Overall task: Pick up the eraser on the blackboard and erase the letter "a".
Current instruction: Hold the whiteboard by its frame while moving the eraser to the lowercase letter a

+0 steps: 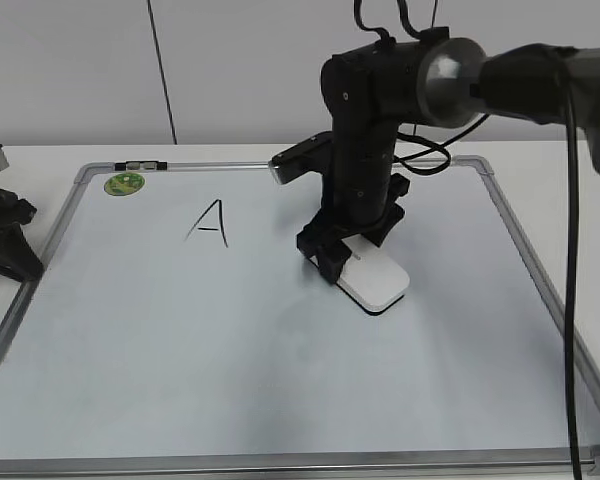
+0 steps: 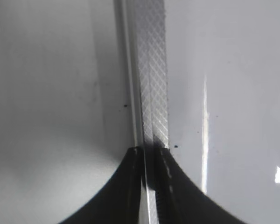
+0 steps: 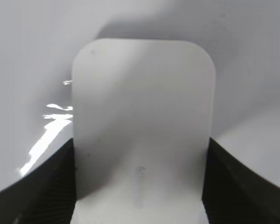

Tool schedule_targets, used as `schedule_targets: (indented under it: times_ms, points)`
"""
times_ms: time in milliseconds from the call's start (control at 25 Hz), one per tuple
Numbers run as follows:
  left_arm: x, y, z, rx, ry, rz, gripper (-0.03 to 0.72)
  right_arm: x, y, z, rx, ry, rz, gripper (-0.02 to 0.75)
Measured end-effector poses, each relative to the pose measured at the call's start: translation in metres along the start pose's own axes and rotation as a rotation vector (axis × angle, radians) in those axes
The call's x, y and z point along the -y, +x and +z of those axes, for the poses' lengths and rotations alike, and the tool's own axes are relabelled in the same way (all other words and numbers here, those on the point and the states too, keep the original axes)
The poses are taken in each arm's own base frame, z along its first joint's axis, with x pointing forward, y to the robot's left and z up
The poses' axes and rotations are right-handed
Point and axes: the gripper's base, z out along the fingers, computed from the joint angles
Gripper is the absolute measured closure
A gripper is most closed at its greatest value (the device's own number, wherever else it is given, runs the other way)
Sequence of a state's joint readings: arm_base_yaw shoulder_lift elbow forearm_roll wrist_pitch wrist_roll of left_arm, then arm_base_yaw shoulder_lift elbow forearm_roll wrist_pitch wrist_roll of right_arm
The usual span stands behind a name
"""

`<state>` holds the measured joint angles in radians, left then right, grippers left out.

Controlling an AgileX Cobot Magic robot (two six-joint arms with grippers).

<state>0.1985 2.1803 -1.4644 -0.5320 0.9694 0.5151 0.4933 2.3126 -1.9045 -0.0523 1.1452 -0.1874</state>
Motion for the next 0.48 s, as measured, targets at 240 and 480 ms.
schedule_targets:
  times_ms: [240, 480]
  points:
    - [0.0, 0.0, 0.0, 0.0, 0.0, 0.0, 0.644, 0.024, 0.006, 0.001, -0.003, 0.009, 0.05, 0.215]
    - [0.0, 0.0, 0.0, 0.0, 0.0, 0.0, 0.644, 0.058, 0.017, 0.002, -0.012, 0.013, 0.131, 0.215]
